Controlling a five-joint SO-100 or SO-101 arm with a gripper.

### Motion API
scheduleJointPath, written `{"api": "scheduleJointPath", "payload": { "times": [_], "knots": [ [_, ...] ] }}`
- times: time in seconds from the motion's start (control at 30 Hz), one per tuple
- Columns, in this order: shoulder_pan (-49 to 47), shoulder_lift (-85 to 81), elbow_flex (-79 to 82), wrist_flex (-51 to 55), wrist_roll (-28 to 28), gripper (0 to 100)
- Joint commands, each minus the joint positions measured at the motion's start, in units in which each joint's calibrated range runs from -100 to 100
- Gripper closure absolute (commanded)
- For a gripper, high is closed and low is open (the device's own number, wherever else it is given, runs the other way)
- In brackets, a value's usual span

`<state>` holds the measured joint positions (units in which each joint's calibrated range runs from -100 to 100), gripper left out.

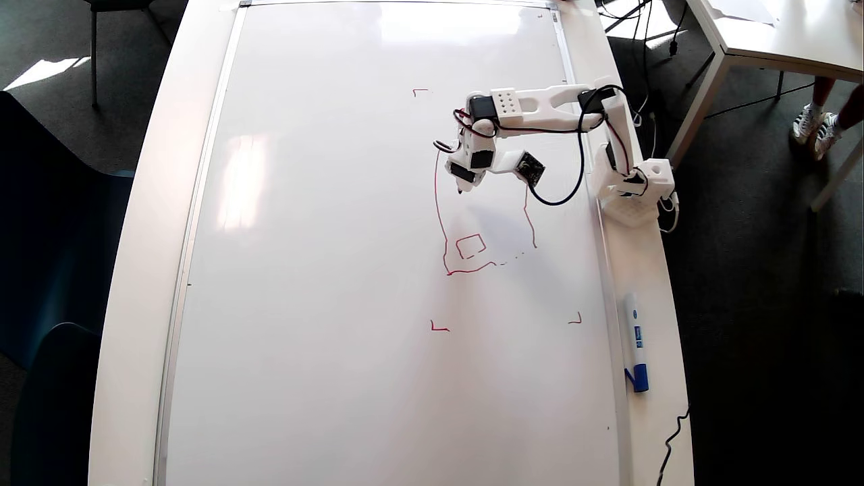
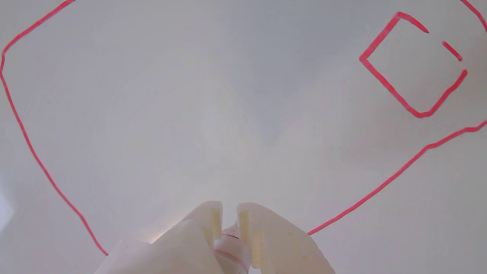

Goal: Draw on a whiteboard a robot head using a pen attached to the gripper

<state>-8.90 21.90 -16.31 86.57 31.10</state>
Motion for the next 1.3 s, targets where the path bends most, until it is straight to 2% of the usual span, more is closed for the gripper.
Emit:
{"api": "scheduleJointPath", "payload": {
  "times": [0.0, 0.33, 0.5, 1.27],
  "knots": [
    [0.8, 0.5, -0.2, -0.3, 0.1, 99],
    [2.1, 1.9, -0.7, -0.4, 0.2, 99],
    [2.1, 2.0, -0.4, -3.9, 0.2, 99],
    [4.1, 4.1, -0.4, -3.2, 1.3, 99]
  ]
}}
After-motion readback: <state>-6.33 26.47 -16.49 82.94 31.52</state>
